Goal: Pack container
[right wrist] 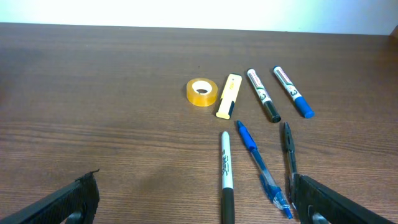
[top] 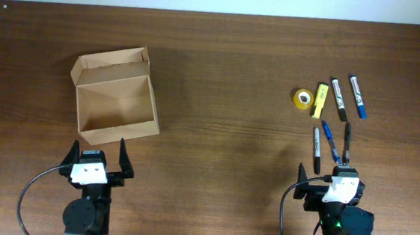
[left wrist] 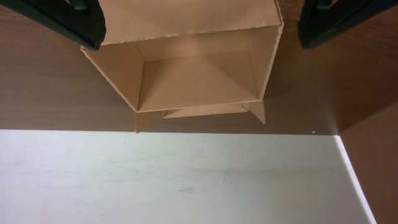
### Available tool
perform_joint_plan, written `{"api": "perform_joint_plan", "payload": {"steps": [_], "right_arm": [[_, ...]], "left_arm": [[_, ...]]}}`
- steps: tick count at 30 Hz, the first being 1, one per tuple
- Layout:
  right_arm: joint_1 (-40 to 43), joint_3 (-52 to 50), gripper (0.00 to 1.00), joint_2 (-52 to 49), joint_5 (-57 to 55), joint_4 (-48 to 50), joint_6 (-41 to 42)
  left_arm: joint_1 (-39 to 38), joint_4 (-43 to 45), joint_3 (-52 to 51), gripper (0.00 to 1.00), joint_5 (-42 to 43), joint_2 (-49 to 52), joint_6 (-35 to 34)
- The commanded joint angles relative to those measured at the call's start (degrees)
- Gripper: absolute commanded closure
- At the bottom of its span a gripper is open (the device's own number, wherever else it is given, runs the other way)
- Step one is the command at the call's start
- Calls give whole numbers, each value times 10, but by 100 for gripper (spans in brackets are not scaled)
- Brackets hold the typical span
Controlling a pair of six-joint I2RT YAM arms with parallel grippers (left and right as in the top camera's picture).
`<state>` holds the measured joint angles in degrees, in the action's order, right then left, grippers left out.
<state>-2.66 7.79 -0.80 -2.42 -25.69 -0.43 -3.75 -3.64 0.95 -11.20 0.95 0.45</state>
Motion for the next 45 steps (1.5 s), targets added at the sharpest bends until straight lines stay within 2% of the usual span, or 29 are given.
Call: {"api": "perform_joint_plan", "payload": {"steps": [1,14,28,45], "right_arm": [[5,-4,1,7,3,0,0],[5,-4,1,7,3,0,0],[5,-4,1,7,3,0,0],[5,-4,1,7,3,0,0]], "left_arm": [[-2,0,-4,0,-2,-5,5],[-2,0,-4,0,-2,-5,5],[-2,-3,-4,1,50,-5,5],[-2,-3,-4,0,50,-5,5]]}}
